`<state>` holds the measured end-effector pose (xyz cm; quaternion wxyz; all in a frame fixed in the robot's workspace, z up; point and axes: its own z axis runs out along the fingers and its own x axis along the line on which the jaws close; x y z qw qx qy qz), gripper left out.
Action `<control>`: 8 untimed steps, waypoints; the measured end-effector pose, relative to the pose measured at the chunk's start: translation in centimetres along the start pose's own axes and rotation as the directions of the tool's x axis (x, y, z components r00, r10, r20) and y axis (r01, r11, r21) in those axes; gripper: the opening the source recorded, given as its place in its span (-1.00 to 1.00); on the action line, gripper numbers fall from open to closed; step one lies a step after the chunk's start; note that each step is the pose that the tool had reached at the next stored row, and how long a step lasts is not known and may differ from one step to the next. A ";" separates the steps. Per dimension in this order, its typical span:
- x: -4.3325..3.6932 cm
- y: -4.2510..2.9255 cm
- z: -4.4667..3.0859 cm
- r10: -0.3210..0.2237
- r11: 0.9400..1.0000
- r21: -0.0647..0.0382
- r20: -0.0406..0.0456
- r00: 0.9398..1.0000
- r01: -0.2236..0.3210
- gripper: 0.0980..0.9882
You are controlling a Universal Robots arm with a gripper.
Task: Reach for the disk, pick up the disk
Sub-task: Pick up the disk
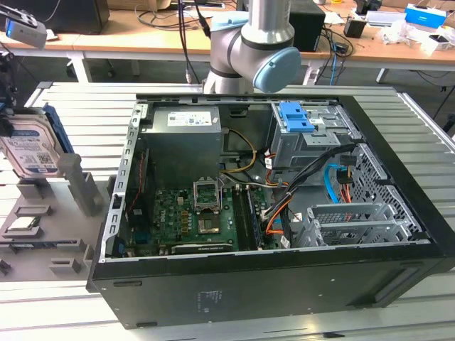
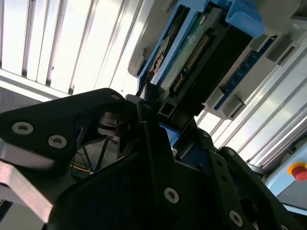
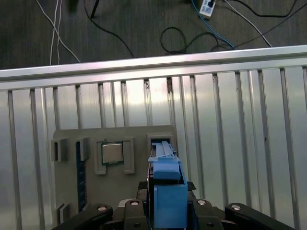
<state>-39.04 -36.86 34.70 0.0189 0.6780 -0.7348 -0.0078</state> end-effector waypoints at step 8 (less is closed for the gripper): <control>0.03 0.03 -1.92 0.000 1.000 0.000 0.000 1.000 0.000 -0.40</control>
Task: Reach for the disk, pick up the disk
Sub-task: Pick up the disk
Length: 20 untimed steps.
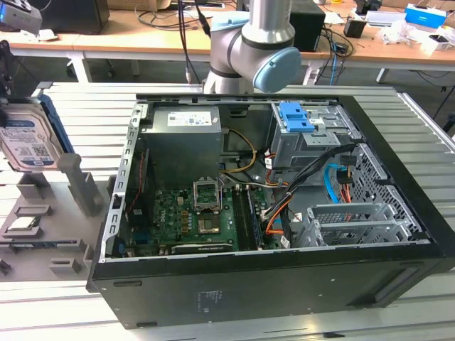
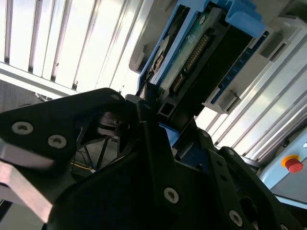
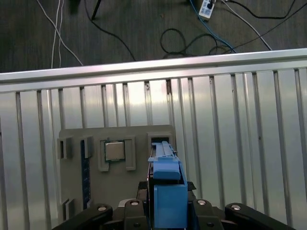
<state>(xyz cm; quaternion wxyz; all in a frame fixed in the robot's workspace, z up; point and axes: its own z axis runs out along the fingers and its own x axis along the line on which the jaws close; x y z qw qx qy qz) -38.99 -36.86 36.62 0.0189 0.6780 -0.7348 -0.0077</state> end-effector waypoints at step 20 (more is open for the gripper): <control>0.07 0.05 -4.63 0.000 1.000 0.000 0.000 1.000 0.000 -0.40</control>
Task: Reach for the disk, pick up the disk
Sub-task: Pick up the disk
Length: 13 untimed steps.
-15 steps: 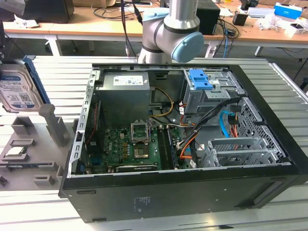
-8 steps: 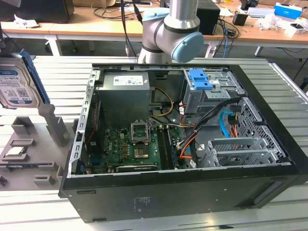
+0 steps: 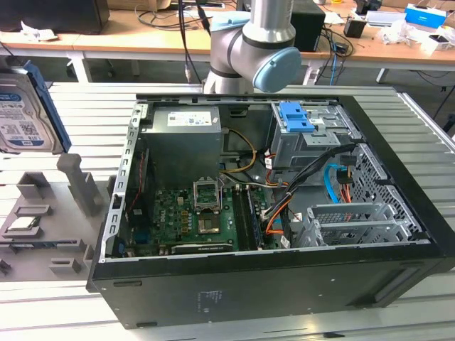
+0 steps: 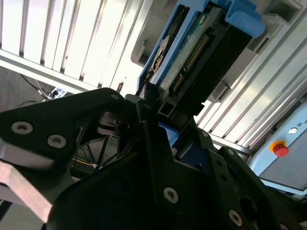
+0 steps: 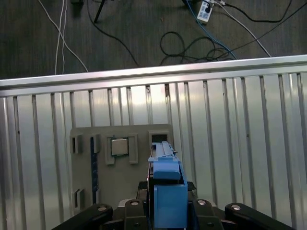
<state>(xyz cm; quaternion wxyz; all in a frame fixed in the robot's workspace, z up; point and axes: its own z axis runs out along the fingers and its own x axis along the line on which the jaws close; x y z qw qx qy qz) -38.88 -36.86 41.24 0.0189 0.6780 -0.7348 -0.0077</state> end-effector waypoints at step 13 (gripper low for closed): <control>0.06 0.05 -3.76 0.000 1.000 0.000 0.000 1.000 0.000 -0.40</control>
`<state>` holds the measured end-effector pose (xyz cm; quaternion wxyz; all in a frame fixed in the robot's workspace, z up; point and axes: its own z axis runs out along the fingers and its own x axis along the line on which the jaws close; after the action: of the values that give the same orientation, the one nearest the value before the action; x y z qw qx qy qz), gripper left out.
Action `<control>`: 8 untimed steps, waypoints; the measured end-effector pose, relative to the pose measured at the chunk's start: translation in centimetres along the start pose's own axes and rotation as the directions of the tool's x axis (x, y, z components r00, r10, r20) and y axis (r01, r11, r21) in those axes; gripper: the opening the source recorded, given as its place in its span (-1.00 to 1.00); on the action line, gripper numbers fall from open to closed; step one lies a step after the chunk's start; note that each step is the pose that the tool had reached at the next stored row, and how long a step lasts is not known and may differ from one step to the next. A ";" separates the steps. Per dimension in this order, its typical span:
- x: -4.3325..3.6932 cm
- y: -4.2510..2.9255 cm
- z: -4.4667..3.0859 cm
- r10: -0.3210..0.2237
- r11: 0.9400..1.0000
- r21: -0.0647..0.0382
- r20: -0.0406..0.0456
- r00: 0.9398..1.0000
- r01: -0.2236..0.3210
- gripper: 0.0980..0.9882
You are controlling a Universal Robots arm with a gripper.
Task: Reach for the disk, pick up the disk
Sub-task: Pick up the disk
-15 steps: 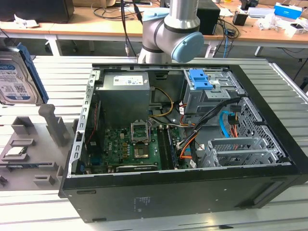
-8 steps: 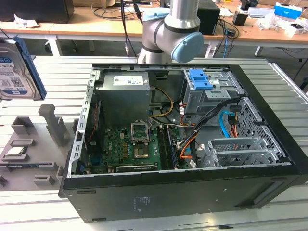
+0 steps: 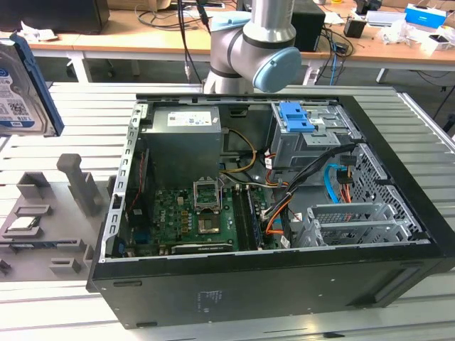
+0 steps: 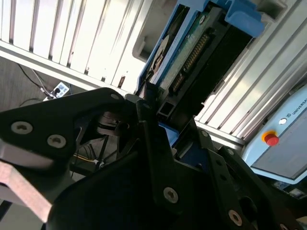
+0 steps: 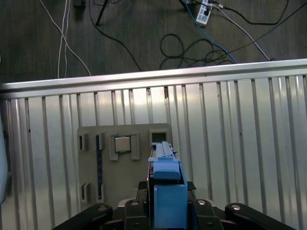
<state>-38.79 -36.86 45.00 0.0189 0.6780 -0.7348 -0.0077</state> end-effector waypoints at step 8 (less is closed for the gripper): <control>0.03 0.03 -2.08 0.000 1.000 0.000 0.000 1.000 0.000 -0.40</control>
<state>-38.74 -36.86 47.08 0.0189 0.6780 -0.7348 -0.0078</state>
